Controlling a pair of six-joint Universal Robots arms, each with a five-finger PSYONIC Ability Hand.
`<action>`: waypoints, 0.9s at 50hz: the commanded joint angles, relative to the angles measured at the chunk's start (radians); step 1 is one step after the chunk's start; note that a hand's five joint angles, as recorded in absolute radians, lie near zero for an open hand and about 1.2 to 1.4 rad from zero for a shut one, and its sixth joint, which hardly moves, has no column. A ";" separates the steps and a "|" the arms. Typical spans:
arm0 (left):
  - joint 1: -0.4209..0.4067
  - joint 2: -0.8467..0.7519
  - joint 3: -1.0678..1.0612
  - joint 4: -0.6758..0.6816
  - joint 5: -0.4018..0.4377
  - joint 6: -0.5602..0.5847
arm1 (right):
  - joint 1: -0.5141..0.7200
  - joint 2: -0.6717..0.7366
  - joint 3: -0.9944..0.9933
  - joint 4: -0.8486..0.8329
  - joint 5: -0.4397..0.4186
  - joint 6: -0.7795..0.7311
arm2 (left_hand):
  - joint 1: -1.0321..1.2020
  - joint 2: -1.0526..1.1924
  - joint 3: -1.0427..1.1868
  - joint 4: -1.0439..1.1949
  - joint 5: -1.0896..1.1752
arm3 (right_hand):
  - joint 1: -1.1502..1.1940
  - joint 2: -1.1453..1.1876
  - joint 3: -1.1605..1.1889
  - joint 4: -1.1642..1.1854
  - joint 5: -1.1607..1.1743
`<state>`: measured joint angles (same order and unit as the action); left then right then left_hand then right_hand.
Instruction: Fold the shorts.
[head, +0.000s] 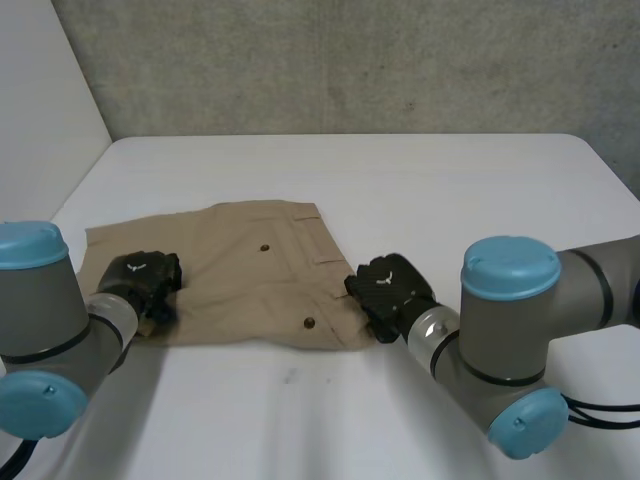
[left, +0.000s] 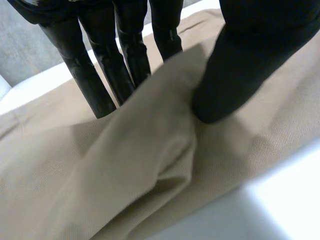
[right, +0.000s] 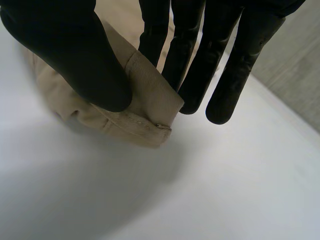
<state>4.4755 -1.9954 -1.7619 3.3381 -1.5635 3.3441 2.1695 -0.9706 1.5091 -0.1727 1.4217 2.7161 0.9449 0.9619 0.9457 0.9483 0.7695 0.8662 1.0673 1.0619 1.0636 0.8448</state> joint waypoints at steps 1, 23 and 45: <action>-0.019 0.177 -0.013 -0.032 0.008 -0.003 | -0.008 -0.210 0.006 0.007 0.005 0.062 | 0.451 0.434 0.451 0.448 0.452 | 0.530 0.329 0.334 0.333 0.377; -0.107 0.747 0.239 -0.517 0.215 -0.141 | -0.100 -0.776 -0.185 0.419 -0.001 0.070 | 0.451 0.434 0.451 0.448 0.452 | 0.530 0.329 0.334 0.333 0.377; -0.084 -0.041 0.361 -0.327 0.264 -0.147 | -0.086 -0.185 -0.315 0.406 0.003 -0.088 | 0.329 0.312 0.328 0.325 0.329 | 0.530 0.329 0.334 0.333 0.377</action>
<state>4.3936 -1.7268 -1.5403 2.9069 -1.2853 3.1571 2.0716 -1.3693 1.3041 0.3246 1.4168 2.6230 1.1158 1.1574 1.1575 1.1547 0.9883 0.9596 1.1733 1.1737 1.1907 0.9807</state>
